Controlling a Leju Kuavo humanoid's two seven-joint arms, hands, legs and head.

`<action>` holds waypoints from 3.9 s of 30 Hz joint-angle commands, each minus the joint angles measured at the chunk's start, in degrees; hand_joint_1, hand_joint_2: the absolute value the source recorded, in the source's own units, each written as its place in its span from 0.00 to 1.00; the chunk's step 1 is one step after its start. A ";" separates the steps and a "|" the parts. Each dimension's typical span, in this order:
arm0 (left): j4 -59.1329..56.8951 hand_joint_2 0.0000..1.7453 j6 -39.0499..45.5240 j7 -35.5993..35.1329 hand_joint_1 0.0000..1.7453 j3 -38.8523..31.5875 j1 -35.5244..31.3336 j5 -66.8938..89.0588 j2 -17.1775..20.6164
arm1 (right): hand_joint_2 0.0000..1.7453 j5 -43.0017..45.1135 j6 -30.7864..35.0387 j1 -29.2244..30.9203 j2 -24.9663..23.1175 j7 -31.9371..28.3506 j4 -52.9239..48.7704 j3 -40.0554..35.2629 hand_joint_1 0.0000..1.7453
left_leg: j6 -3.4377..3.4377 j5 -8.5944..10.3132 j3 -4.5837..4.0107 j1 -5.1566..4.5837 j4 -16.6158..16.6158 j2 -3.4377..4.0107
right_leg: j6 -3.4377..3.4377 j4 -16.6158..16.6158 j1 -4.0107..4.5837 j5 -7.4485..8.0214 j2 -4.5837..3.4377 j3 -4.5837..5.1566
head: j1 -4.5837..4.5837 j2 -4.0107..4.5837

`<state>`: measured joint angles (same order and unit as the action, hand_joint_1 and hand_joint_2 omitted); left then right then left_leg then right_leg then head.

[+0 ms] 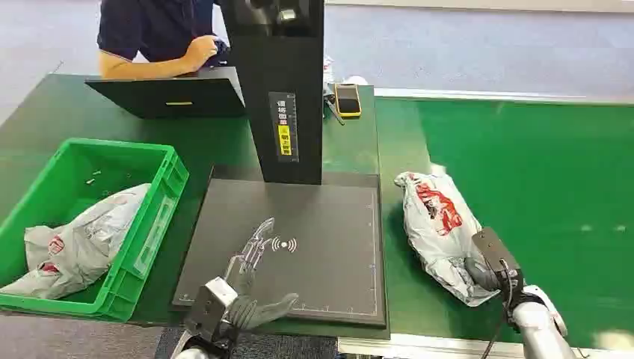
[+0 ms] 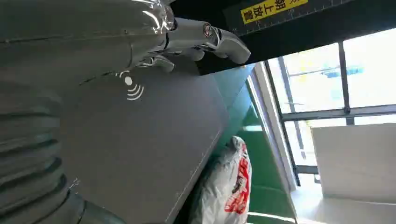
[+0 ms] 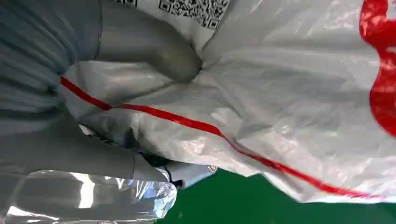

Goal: Moved the parcel from conveyor to table for the left to box.

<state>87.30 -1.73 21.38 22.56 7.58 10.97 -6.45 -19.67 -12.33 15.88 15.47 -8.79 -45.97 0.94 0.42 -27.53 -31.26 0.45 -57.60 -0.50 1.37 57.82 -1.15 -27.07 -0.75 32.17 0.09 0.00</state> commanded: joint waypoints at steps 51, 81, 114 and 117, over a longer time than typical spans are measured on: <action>-3.32 1.00 -0.13 1.97 0.00 -0.57 -3.74 2.07 -0.72 | 1.00 33.22 17.49 -19.71 -17.52 -24.49 -51.91 14.42 1.00 | 0.03 0.05 0.01 0.03 0.14 -0.02 | -0.11 -0.10 0.03 0.04 0.11 -0.02 | 0.00 0.00; 18.05 1.00 26.10 12.49 0.00 -6.57 3.84 -5.37 0.98 | 1.00 11.79 5.68 -8.66 -6.46 -7.62 -26.34 -31.81 1.00 | 0.05 0.04 -0.02 0.12 0.14 0.12 | -0.12 -0.05 0.06 0.02 -0.04 -0.01 | 0.00 0.00; 9.39 1.00 17.10 5.23 0.00 0.30 -0.15 4.21 1.16 | 1.00 12.91 17.67 -20.43 -5.89 -11.22 -44.07 -17.30 0.00 | 0.04 0.05 -0.05 0.07 0.09 -0.08 | -0.07 -0.03 0.02 -0.01 0.14 0.01 | 0.00 0.00; 8.76 1.00 14.71 2.84 0.00 1.94 -0.94 7.05 2.85 | 1.00 13.73 18.55 -20.62 -6.80 -13.54 -44.03 -16.46 0.00 | 0.05 0.07 0.02 0.08 0.14 -0.05 | -0.10 -0.07 0.03 0.01 0.11 -0.04 | 0.00 0.00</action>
<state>102.71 15.56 27.04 20.44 10.38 14.99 -6.19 -7.17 5.60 -3.86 8.74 -20.15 -87.97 -18.67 0.48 -27.53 -31.28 0.54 -57.57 -0.45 1.34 57.84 -1.12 -27.08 -0.83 32.23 0.09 0.00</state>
